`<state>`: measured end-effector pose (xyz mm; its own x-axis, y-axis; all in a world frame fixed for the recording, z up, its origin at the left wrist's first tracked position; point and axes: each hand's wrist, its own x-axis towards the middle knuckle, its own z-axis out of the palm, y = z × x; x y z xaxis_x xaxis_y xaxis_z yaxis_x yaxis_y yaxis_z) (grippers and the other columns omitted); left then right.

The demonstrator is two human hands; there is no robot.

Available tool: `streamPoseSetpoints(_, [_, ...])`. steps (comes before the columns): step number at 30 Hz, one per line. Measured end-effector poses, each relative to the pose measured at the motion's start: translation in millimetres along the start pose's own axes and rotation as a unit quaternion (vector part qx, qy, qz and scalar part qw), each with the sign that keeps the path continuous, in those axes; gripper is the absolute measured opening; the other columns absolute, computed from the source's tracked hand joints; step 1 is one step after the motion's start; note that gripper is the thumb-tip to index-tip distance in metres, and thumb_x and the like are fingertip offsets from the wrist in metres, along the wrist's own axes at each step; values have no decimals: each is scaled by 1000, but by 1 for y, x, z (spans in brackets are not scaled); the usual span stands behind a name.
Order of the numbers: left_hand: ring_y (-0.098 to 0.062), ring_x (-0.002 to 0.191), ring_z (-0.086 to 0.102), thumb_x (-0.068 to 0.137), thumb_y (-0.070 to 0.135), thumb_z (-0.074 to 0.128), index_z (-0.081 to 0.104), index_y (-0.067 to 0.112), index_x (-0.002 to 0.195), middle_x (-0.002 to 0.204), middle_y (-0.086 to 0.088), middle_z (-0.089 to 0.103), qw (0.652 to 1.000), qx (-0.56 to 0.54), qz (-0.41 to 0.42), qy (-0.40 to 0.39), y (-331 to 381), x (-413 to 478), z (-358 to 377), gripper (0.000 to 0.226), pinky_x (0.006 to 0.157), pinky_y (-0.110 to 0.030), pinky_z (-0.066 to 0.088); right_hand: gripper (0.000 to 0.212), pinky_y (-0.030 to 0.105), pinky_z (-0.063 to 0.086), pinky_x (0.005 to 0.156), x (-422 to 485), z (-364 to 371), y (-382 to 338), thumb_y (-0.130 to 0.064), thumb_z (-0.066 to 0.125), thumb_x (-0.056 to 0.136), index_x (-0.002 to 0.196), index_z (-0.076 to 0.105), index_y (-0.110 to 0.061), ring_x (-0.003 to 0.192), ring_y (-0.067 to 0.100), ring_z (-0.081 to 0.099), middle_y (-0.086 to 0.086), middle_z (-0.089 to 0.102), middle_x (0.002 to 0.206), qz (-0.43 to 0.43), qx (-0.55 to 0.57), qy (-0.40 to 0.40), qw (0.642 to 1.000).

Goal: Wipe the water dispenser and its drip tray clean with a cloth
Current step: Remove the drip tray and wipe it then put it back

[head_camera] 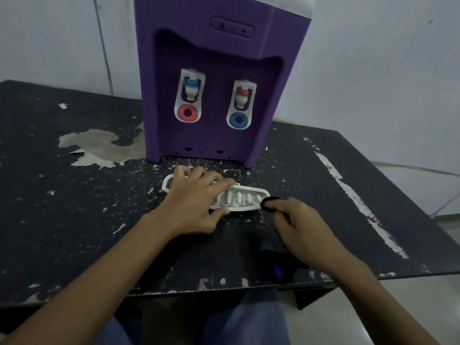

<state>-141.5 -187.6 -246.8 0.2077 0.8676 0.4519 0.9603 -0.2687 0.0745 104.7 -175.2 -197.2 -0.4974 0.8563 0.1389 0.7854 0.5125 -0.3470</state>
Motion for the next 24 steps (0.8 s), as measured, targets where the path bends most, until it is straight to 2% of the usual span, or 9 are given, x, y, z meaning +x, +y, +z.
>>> streamPoseSetpoints(3, [-19, 105, 58, 79, 66, 42, 53, 32, 137, 120, 11, 64, 1000, -2, 0, -10, 0, 1, -1, 68, 90, -47, 34, 42, 38, 47, 74, 4, 4, -4, -29, 40, 101, 142, 49, -34, 86, 20, 57, -9, 44, 95, -24, -61, 27, 997])
streamPoseSetpoints(5, [-19, 105, 58, 79, 66, 42, 53, 32, 137, 120, 11, 64, 1000, -4, 1, -11, 0, 2, -1, 68, 90, -47, 33, 43, 37, 43, 72, 8, 2, -8, -32, 38, 102, 144, 43, -35, 90, 25, 59, -6, 44, 102, -56, -134, 27, 989])
streamPoseSetpoints(10, [-19, 103, 57, 80, 66, 41, 53, 32, 137, 119, 11, 64, 1000, -2, 3, -7, 0, 2, 0, 68, 89, -47, 34, 40, 39, 43, 81, 23, -1, -15, -37, 35, 104, 144, 33, -34, 106, 27, 59, 2, 49, 121, -91, -278, -32, 956])
streamPoseSetpoints(14, [-21, 98, 59, 81, 64, 40, 57, 28, 135, 117, 7, 66, 1000, 20, 15, -5, 0, 3, -1, 68, 84, -47, 37, 31, 39, 37, 76, 38, -12, -21, -30, 39, 104, 135, 43, -29, 101, 28, 63, 3, 54, 116, -141, -387, -61, 909])
streamPoseSetpoints(17, [-21, 97, 60, 81, 64, 38, 57, 28, 133, 116, 6, 67, 999, 40, 24, -12, 1, 4, -3, 66, 83, -47, 37, 25, 38, 32, 76, 51, -30, -34, -20, 39, 103, 124, 53, -27, 104, 26, 62, 0, 55, 115, -173, -447, -114, 870])
streamPoseSetpoints(22, [-21, 96, 61, 82, 64, 37, 58, 28, 134, 118, 5, 68, 997, 56, 36, -27, 0, 8, -7, 67, 82, -46, 36, 23, 38, 32, 78, 57, -39, -49, -16, 41, 103, 119, 55, -20, 107, 26, 61, 3, 56, 120, -234, -529, -185, 794])
streamPoseSetpoints(24, [-21, 96, 61, 82, 64, 37, 58, 28, 134, 118, 5, 68, 997, 59, 38, -30, -1, 10, -8, 67, 82, -46, 36, 23, 38, 34, 78, 59, -41, -49, -18, 40, 103, 121, 54, -20, 105, 26, 62, 3, 55, 120, -233, -525, -207, 792])
